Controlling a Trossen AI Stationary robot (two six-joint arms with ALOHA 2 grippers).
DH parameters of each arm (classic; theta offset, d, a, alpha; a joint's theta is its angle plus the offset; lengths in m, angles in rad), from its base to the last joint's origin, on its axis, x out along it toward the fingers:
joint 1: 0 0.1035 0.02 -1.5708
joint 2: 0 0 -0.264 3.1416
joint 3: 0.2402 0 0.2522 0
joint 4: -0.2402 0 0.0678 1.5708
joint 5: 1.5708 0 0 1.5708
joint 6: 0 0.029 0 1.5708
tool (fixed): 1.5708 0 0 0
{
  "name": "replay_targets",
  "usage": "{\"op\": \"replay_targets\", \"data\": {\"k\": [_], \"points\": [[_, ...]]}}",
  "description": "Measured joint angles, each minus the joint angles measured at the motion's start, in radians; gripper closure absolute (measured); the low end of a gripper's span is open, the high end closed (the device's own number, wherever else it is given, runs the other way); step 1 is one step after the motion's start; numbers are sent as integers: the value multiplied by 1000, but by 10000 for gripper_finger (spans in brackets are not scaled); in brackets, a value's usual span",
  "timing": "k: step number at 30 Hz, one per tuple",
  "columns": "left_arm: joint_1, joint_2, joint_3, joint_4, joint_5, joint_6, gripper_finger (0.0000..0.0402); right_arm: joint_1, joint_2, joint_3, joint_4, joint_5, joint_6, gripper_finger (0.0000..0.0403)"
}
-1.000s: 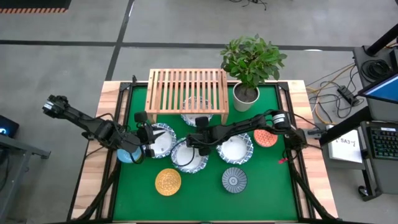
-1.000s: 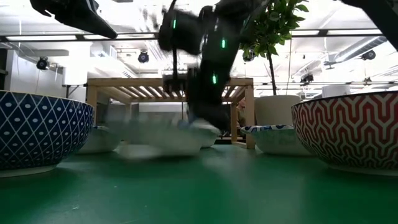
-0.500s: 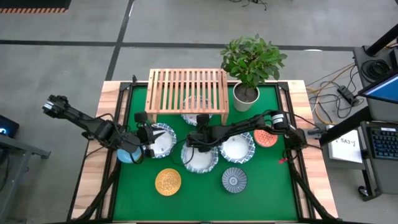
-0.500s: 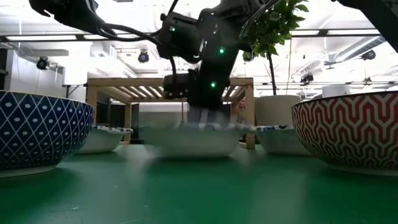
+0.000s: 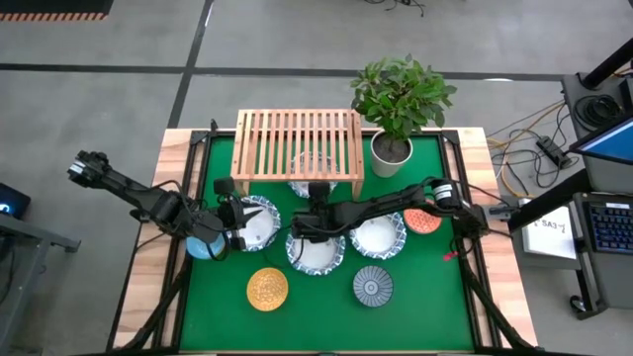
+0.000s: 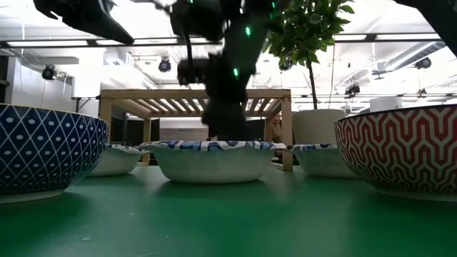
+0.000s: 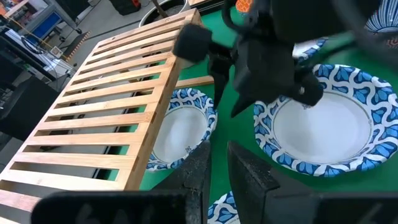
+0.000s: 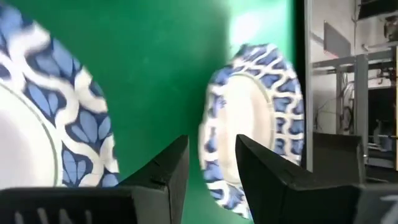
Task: Place and stack bowls onto a shelf
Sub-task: Put the white bowl on the shelf
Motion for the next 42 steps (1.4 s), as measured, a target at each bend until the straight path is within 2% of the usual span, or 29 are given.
{"op": "replay_targets", "data": {"k": [2, 3, 6, 7, 9, 13, 15, 19, 22, 24, 37, 42], "points": [[0, 0, 0, 0, 0, 0, 366, 6, -6, 50, -49, -64, 30, 280], [0, 0, 0, 0, 0, 0, 366, 6, -9, 72, -73, -142, 52, 280], [0, 0, 0, 0, 0, 0, 366, 0, -16, 130, -140, -459, 154, 280], [0, 0, 0, 0, 0, 0, 366, -1, -16, 142, -168, -525, 201, 280], [0, 0, 0, 0, 0, 0, 366, -1, -16, 156, -249, -589, 301, 280], [0, 0, 0, 0, -1, -3, 366, -4, -16, 152, -344, -595, 501, 280], [0, 0, 0, 0, -1, -3, 366, -4, -16, 144, -356, -581, 539, 280], [0, 0, 0, 0, -1, -3, 366, 3, -16, 125, -357, -546, 461, 280], [0, 2, 0, -1, -1, -3, 366, 5, -16, 102, -337, -425, 429, 280], [0, 2, 0, -1, -1, -3, 366, 4, -16, 81, -315, -386, 406, 280], [0, 2, 0, -4, -1, -3, 366, -3, -17, -45, -148, -396, 419, 282], [0, 2, 0, -4, -1, -3, 366, -3, -17, -43, -141, -398, 421, 318]]}}
